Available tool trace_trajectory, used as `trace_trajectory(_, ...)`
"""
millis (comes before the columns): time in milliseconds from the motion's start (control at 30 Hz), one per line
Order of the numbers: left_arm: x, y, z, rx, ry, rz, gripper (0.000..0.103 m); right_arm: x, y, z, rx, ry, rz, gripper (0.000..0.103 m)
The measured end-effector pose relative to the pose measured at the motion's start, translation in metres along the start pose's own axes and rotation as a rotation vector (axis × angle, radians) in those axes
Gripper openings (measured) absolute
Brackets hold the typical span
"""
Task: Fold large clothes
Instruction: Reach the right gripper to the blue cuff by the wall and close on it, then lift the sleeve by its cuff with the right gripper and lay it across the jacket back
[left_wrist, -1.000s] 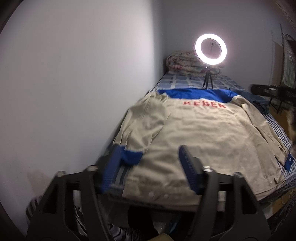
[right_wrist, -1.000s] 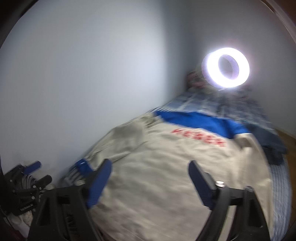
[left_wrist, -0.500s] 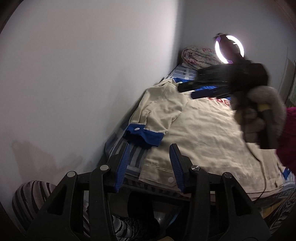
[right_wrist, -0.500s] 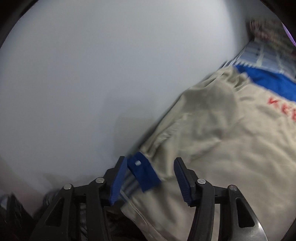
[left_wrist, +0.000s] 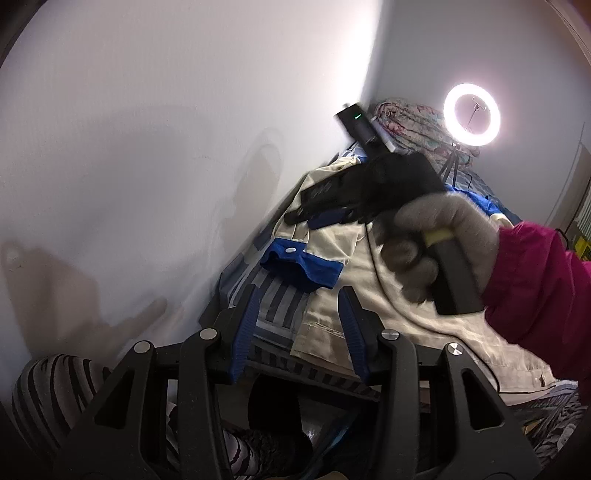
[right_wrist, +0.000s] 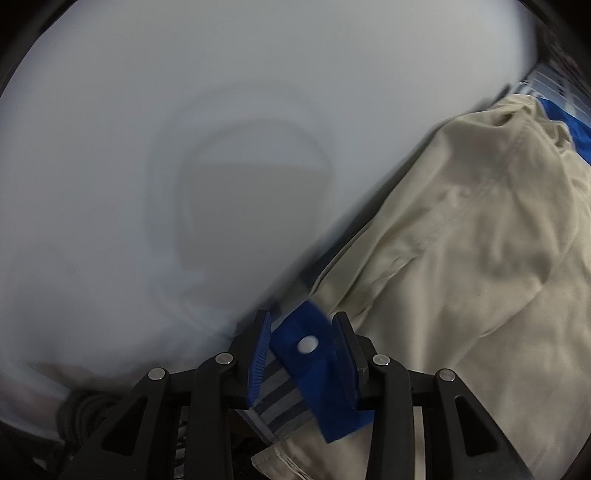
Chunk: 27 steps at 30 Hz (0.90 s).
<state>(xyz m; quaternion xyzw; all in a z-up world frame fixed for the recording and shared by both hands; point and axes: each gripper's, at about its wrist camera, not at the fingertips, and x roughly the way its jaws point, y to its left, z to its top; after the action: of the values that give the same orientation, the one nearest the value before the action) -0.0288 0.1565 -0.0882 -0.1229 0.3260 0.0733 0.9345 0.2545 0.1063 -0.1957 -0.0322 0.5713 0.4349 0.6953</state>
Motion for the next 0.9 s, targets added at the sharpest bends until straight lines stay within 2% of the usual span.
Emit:
trace_trajectory(33, 0.001, 0.0, 0.0, -0.001, -0.001, -0.003, 0.046, 0.004, 0.004, -0.003, -0.01, 0.008, -0.004, 0.037)
trace_trajectory(100, -0.001, 0.001, 0.0, -0.004, -0.004, -0.009, 0.046, 0.017, 0.015, -0.01, -0.044, 0.03, -0.017, 0.045)
trace_trajectory(133, -0.001, 0.003, 0.0, -0.009, -0.006, -0.013, 0.046, 0.022, 0.019, -0.013, -0.061, 0.038, -0.028, 0.057)
trace_trajectory(167, -0.002, 0.004, 0.0, -0.014, -0.005, -0.019, 0.046, 0.028, 0.025, -0.017, -0.084, 0.042, -0.044, 0.063)
trace_trajectory(333, -0.008, 0.011, -0.002, -0.053, 0.003, -0.031, 0.046, 0.053, 0.047, -0.035, -0.218, 0.069, -0.165, 0.064)
trace_trajectory(400, -0.01, 0.01, -0.002, -0.057, 0.0, -0.035, 0.046, 0.065, 0.049, -0.037, -0.239, 0.083, -0.215, 0.06)
trace_trajectory(500, -0.01, 0.009, -0.002, -0.05, -0.001, -0.036, 0.046, 0.075, 0.049, -0.042, -0.251, 0.08, -0.286, 0.045)
trace_trajectory(567, -0.009, 0.008, -0.001, -0.043, 0.0, -0.035, 0.046, 0.077, 0.051, -0.042, -0.236, 0.067, -0.302, 0.026)
trace_trajectory(633, -0.007, 0.006, -0.001, -0.035, 0.002, -0.032, 0.046, 0.067, 0.04, -0.04, -0.164, 0.05, -0.263, 0.016)
trace_trajectory(667, -0.007, 0.005, -0.001, -0.03, 0.002, -0.031, 0.046, 0.06, 0.036, -0.041, -0.131, 0.042, -0.234, 0.014)
trace_trajectory(767, -0.007, 0.003, -0.002, -0.017, 0.001, -0.028, 0.046, 0.034, 0.015, -0.041, 0.014, -0.018, -0.092, 0.013)
trace_trajectory(833, -0.006, 0.0, -0.002, -0.01, 0.003, -0.024, 0.046, 0.016, -0.002, -0.042, 0.1, -0.072, 0.009, 0.002)
trace_trajectory(900, -0.005, -0.003, -0.003, -0.001, 0.006, -0.021, 0.046, -0.012, -0.013, -0.048, 0.172, -0.14, 0.082, 0.002)
